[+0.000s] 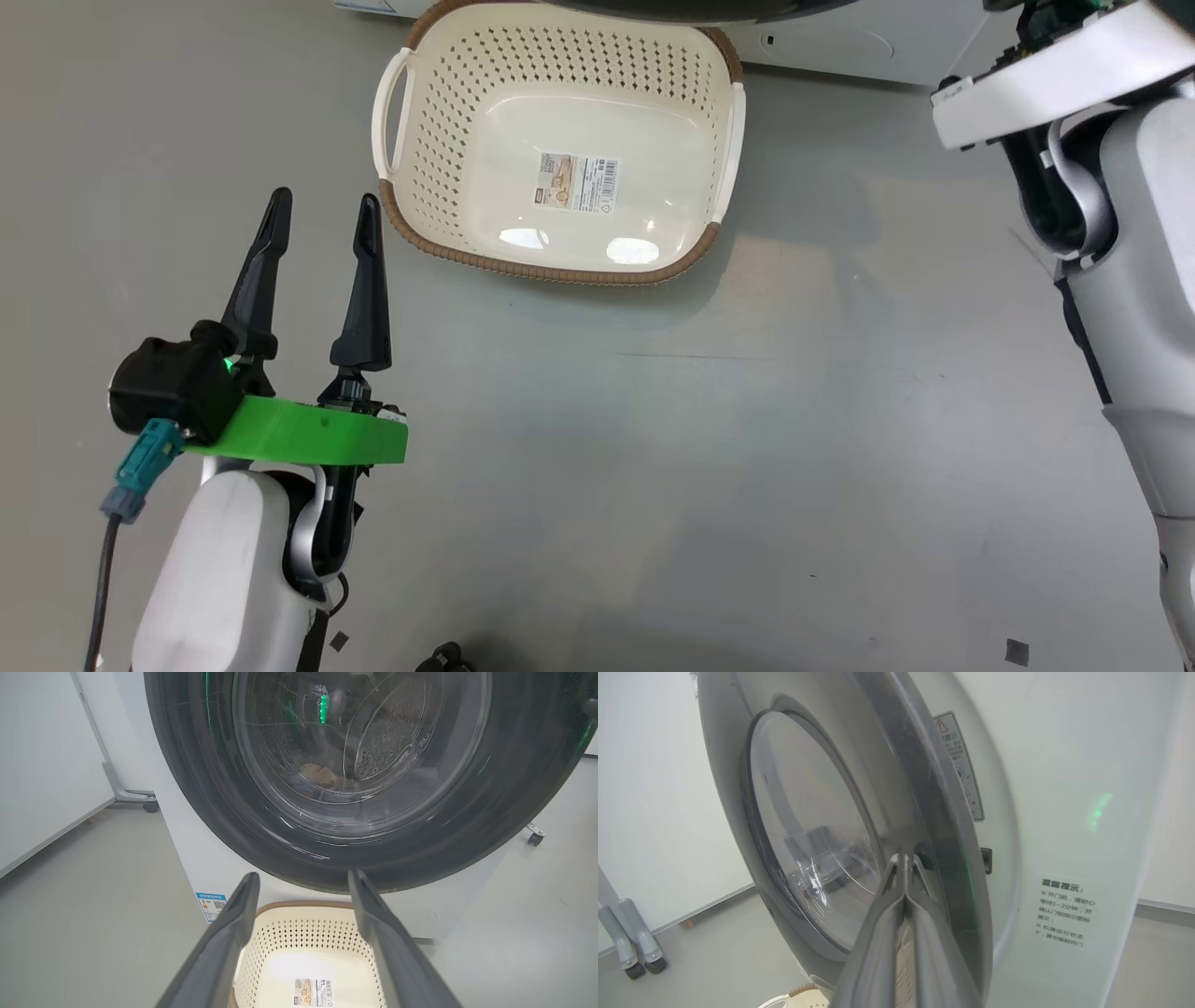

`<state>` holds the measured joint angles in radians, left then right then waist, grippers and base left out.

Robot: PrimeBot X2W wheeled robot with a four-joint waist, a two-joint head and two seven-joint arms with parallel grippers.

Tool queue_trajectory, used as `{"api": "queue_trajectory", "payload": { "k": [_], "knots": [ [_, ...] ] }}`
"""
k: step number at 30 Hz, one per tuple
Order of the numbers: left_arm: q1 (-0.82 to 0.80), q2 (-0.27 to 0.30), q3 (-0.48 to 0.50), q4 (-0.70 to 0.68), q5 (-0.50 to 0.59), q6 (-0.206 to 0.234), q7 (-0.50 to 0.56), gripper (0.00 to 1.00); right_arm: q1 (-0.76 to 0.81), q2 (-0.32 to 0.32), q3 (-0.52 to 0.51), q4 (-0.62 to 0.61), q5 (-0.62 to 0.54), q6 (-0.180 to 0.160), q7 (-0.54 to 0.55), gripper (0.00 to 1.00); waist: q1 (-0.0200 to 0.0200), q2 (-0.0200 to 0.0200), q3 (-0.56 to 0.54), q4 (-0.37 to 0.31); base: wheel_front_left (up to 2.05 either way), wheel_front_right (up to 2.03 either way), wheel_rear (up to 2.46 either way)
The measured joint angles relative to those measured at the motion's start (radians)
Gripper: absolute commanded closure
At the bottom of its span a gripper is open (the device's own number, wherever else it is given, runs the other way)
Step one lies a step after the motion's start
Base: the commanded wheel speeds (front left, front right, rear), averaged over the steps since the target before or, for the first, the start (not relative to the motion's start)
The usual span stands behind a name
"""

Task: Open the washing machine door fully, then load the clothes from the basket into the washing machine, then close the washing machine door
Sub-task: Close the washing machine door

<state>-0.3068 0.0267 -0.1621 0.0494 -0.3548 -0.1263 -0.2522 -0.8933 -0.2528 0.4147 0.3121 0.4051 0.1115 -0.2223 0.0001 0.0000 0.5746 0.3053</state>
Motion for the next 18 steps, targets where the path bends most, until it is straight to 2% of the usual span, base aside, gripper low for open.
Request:
{"api": "queue_trajectory", "payload": {
  "k": [18],
  "knots": [
    [-0.048, -0.003, -0.031, 0.001, -0.016, -0.001, 0.0, 0.0, -0.164, 0.001, -0.02, 0.098, -0.013, 0.002, -0.015, 1.0, 0.0, 0.0, 0.069, 0.02, 0.0, 0.0, 0.0]
  ]
}}
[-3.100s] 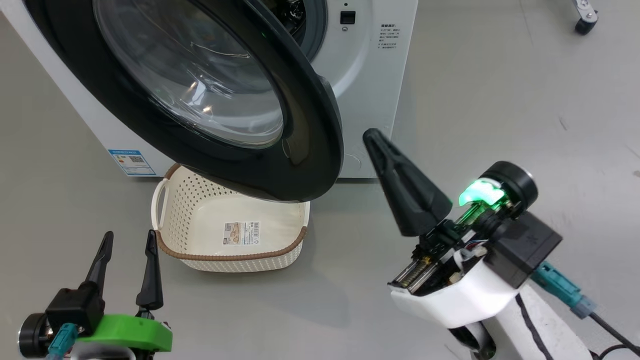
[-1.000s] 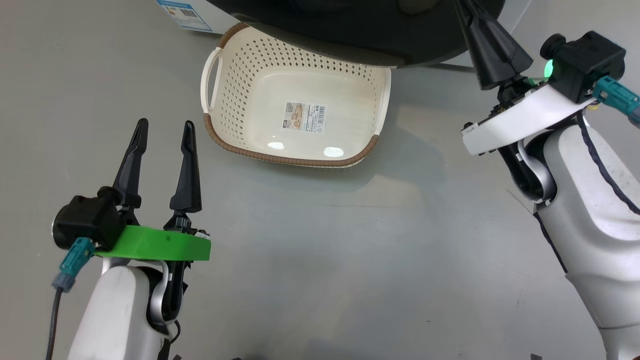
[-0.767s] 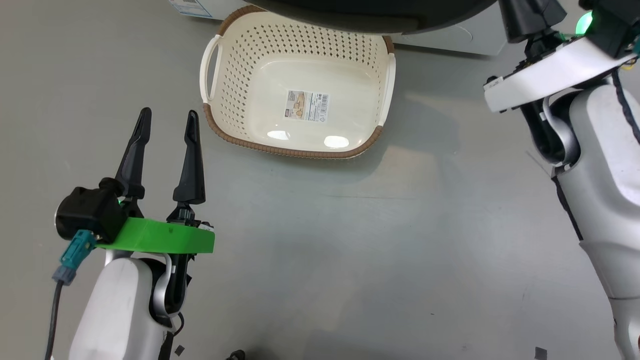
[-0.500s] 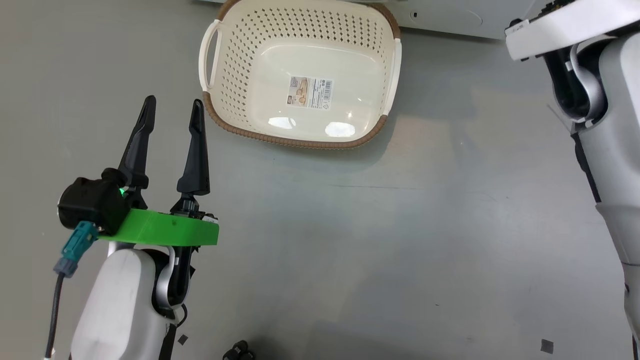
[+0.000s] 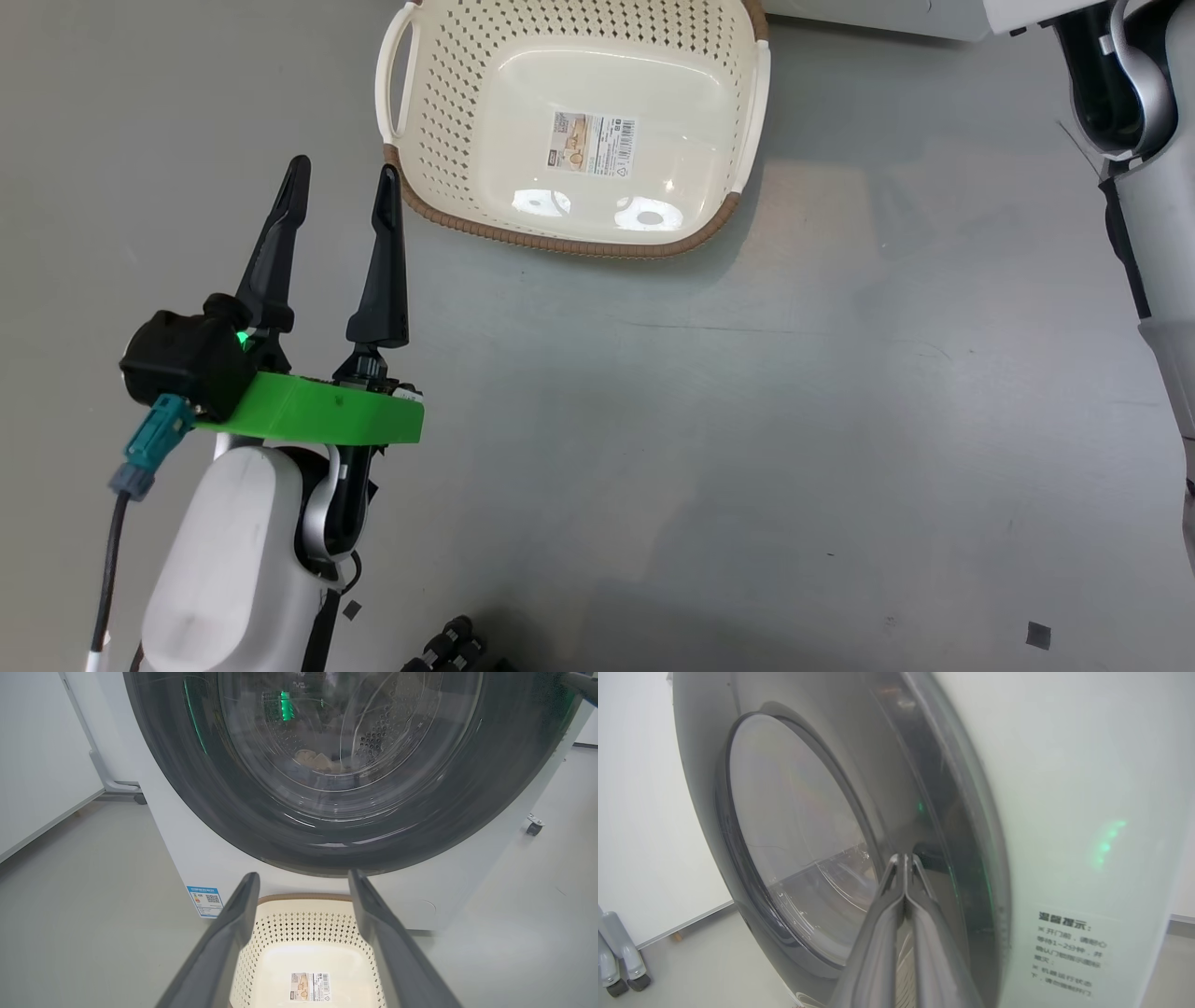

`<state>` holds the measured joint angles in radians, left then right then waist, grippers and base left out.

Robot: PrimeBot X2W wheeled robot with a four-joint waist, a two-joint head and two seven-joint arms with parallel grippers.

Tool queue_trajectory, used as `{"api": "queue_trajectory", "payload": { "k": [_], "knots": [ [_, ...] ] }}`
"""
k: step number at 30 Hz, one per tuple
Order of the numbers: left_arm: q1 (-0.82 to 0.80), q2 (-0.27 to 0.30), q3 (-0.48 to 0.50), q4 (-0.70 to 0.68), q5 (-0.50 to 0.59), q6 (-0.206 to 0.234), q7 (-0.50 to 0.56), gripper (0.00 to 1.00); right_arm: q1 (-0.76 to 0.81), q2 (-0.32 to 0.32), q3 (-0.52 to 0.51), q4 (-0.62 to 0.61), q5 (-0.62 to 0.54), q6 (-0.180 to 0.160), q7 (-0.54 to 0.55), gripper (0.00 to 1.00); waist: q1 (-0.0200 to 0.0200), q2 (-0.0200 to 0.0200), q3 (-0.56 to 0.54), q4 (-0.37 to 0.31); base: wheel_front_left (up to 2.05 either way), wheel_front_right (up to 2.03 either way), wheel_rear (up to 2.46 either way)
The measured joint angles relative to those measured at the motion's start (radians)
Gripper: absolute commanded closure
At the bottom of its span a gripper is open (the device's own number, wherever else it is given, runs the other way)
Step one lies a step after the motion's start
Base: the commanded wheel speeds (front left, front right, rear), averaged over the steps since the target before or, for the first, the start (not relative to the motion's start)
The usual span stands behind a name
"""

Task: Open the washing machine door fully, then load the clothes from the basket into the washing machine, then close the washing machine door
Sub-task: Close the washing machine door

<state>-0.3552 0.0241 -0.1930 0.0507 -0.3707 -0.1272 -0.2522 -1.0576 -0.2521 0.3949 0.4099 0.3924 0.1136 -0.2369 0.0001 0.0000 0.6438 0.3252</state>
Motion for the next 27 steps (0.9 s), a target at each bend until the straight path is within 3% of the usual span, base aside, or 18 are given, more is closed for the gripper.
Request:
{"api": "queue_trajectory", "payload": {
  "k": [18, 27],
  "knots": [
    [-0.009, 0.0, 0.03, 0.032, 0.011, 0.0, 0.0, 0.0, 0.007, 0.032, 0.016, 0.095, 0.004, 0.007, -0.016, 1.0, 0.0, 0.0, -0.041, -0.026, 0.0, 0.0, 0.0],
    [0.0, 0.0, 0.054, 0.048, 0.042, 0.0, 0.0, 0.0, 0.117, 0.054, 0.031, 0.112, 0.031, 0.008, -0.016, 1.0, 0.0, 0.0, -0.11, -0.063, 0.0, 0.0, 0.0]
  ]
}}
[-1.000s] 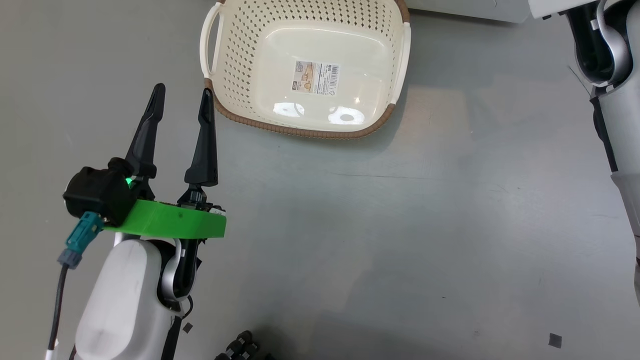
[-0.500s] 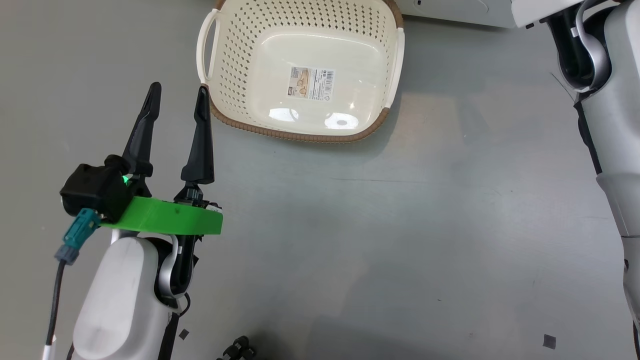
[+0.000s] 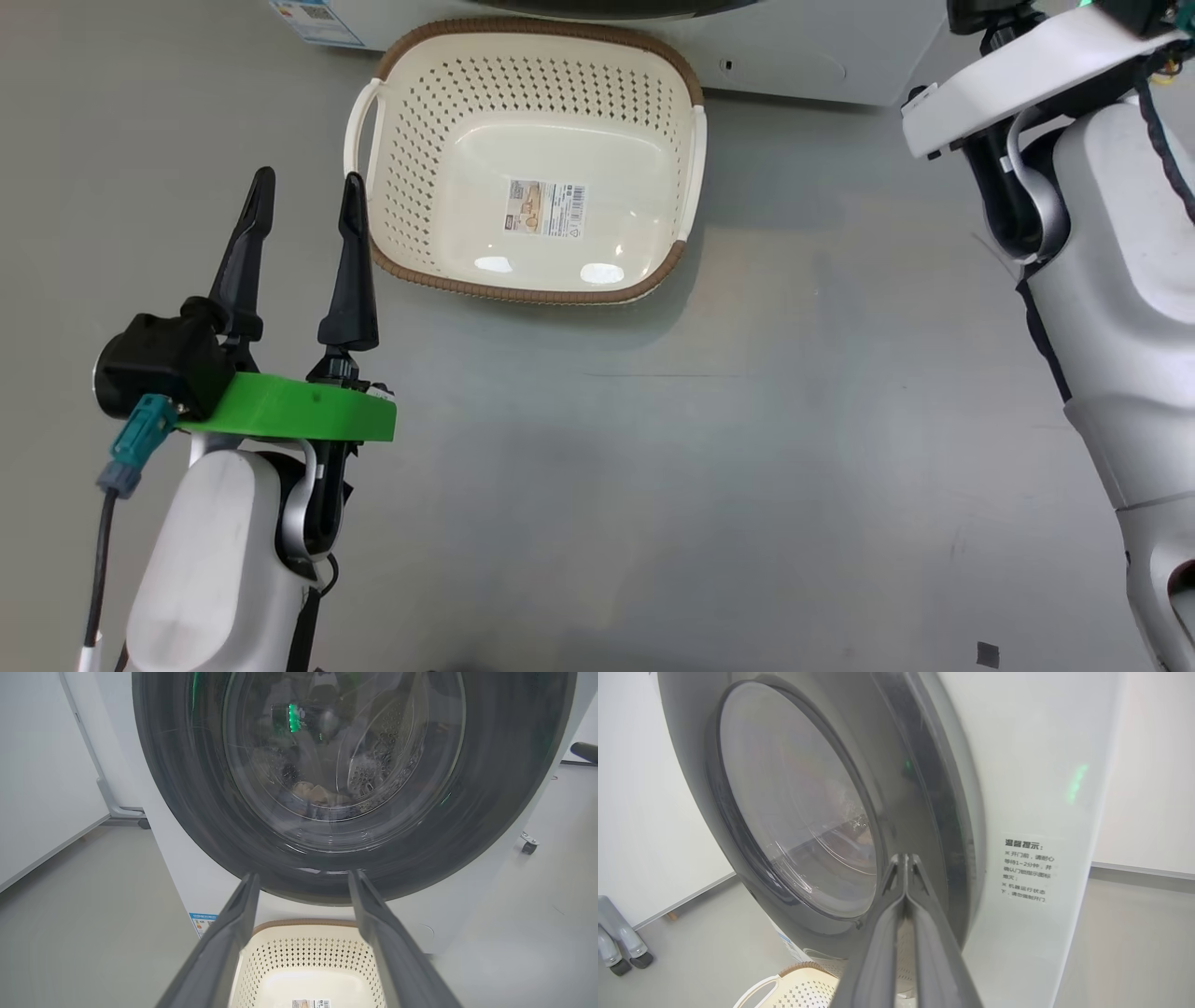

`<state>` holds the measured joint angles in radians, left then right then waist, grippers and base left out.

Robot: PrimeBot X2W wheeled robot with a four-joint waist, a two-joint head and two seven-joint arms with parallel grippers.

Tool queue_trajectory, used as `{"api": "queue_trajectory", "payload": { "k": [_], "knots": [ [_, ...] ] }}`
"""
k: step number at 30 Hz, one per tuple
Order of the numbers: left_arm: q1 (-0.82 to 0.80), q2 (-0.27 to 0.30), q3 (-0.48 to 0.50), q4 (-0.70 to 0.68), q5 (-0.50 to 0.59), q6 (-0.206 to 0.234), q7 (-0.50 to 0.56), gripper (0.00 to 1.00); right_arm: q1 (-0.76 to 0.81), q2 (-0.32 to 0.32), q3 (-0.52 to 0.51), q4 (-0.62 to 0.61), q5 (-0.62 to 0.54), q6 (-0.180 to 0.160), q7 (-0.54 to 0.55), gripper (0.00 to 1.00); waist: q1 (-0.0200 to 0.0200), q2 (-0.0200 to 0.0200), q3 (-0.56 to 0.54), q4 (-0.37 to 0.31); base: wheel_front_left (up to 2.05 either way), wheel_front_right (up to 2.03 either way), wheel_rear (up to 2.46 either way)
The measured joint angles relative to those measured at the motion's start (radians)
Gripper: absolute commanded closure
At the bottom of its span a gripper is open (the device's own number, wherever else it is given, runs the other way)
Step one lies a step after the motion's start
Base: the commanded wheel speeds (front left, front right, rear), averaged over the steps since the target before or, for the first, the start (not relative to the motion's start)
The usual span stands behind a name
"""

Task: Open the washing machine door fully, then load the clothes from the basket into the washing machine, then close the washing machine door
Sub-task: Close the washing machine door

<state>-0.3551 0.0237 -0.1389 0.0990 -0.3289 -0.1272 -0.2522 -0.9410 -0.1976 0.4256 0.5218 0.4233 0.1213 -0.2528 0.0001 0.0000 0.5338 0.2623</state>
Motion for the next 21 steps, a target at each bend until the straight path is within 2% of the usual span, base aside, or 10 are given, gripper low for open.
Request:
{"api": "queue_trajectory", "payload": {
  "k": [5, 6, 7, 8, 21],
  "knots": [
    [0.015, 0.0, 0.011, 0.013, 0.004, 0.0, 0.0, 0.0, 0.036, 0.011, 0.004, -0.016, 0.0, 0.001, 0.0, 1.0, -0.0001, 0.0, -0.04, -0.025, 0.0, 0.0, 0.0],
    [0.019, 0.0, 0.012, 0.015, 0.006, 0.0, 0.0, 0.0, 0.046, 0.011, 0.003, -0.016, 0.002, 0.001, 0.0, 0.74, -0.0001, 0.0, -0.048, -0.031, 0.0, 0.0, 0.0],
    [0.024, 0.0, 0.016, 0.017, 0.011, 0.0, 0.0, 0.0, 0.058, 0.011, 0.003, -0.017, 0.006, 0.001, 0.0, 0.4, -0.0001, 0.0, -0.056, -0.036, 0.0, 0.0, 0.0],
    [0.033, 0.0, 0.021, 0.018, 0.017, 0.0, 0.0, 0.0, 0.071, 0.011, 0.004, -0.018, 0.006, 0.001, 0.0, 0.0, -0.0001, 0.0, -0.064, -0.041, 0.0, 0.0, 0.0],
    [0.104, 0.001, 0.051, 0.031, 0.056, 0.0, 0.0, 0.0, 0.21, 0.015, -0.026, -0.058, 0.008, 0.001, 0.0, 0.0, -0.0001, 0.0, -0.172, -0.106, 0.0, 0.0, 0.0]
  ]
}}
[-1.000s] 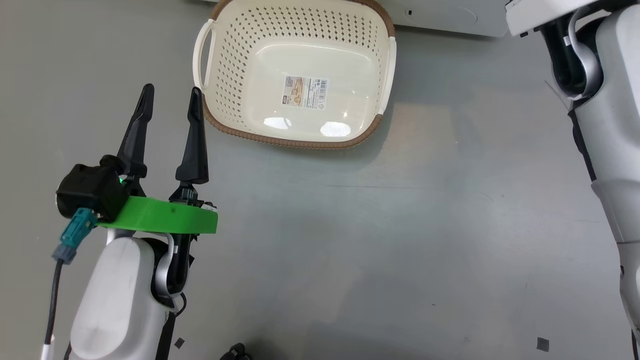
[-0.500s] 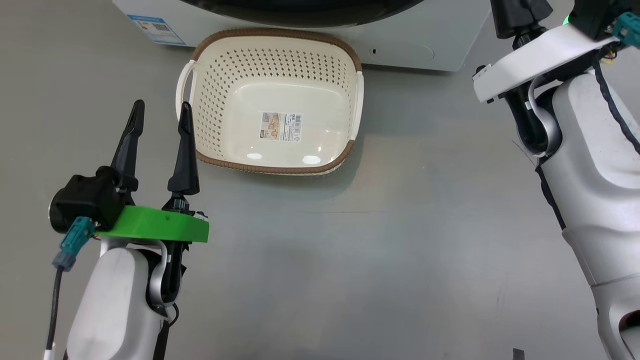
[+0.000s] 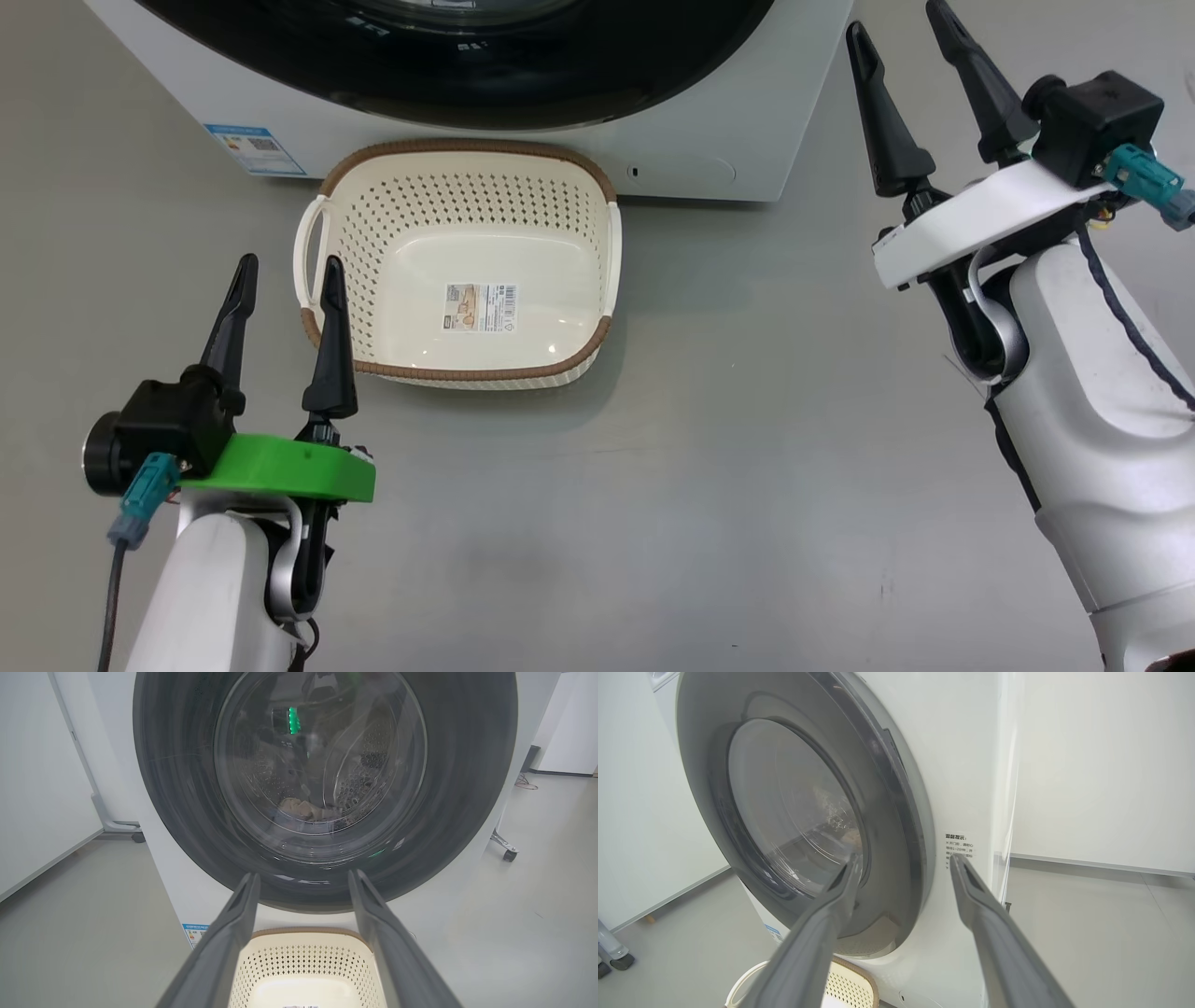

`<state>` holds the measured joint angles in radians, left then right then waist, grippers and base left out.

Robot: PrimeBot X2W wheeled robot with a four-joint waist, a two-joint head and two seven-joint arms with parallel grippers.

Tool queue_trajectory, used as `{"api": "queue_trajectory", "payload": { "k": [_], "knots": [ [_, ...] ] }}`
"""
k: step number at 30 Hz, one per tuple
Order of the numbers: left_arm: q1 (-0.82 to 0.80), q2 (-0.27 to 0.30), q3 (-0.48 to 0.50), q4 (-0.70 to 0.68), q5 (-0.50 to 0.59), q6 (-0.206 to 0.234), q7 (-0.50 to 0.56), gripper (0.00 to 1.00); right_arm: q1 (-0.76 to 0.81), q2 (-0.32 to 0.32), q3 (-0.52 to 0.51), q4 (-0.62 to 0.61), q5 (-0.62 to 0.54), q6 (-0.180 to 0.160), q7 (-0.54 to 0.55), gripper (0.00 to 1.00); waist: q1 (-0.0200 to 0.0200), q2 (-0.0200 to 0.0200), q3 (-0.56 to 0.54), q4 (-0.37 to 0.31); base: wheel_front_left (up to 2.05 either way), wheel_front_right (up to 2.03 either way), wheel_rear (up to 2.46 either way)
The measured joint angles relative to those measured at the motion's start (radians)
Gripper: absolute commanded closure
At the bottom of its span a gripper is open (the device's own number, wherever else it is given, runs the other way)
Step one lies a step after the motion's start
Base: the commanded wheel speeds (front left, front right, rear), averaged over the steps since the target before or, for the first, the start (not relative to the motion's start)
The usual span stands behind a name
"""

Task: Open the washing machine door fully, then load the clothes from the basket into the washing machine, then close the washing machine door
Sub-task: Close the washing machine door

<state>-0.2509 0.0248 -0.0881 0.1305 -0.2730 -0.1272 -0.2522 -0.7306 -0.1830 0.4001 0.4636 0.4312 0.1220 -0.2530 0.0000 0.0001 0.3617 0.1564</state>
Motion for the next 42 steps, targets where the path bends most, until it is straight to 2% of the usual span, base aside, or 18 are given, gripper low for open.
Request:
{"api": "queue_trajectory", "payload": {
  "k": [15, 29, 39, 42],
  "knots": [
    [0.105, 0.016, 0.086, 0.012, 0.01, 0.0, 0.0, 0.0, 0.196, 0.007, -0.033, -0.016, 0.007, 0.0, 0.0, 0.0, 0.0, 0.0, -0.144, -0.064, 0.0, 0.0, 0.0],
    [0.209, 0.023, 0.119, -0.008, 0.011, 0.0, 0.0, 0.0, 0.329, 0.005, -0.062, -0.057, 0.005, 0.0, 0.0, 0.0, -0.0001, 0.0, -0.255, -0.119, 0.0, 0.0, 0.0],
    [0.259, 0.026, 0.129, -0.027, 0.036, 0.0, 0.0, 0.0, 0.454, -0.011, -0.087, -0.099, -0.013, -0.002, 0.0, 0.0, -0.0001, 0.0, -0.294, -0.161, 0.0, 0.0, 0.0],
    [0.269, 0.026, 0.141, -0.039, 0.041, 0.0, 0.0, 0.0, 0.484, -0.014, -0.11, -0.114, -0.019, -0.012, 0.0, 0.0, 0.0, 0.0, -0.295, -0.166, 0.0, 0.0, 0.0]
  ]
}}
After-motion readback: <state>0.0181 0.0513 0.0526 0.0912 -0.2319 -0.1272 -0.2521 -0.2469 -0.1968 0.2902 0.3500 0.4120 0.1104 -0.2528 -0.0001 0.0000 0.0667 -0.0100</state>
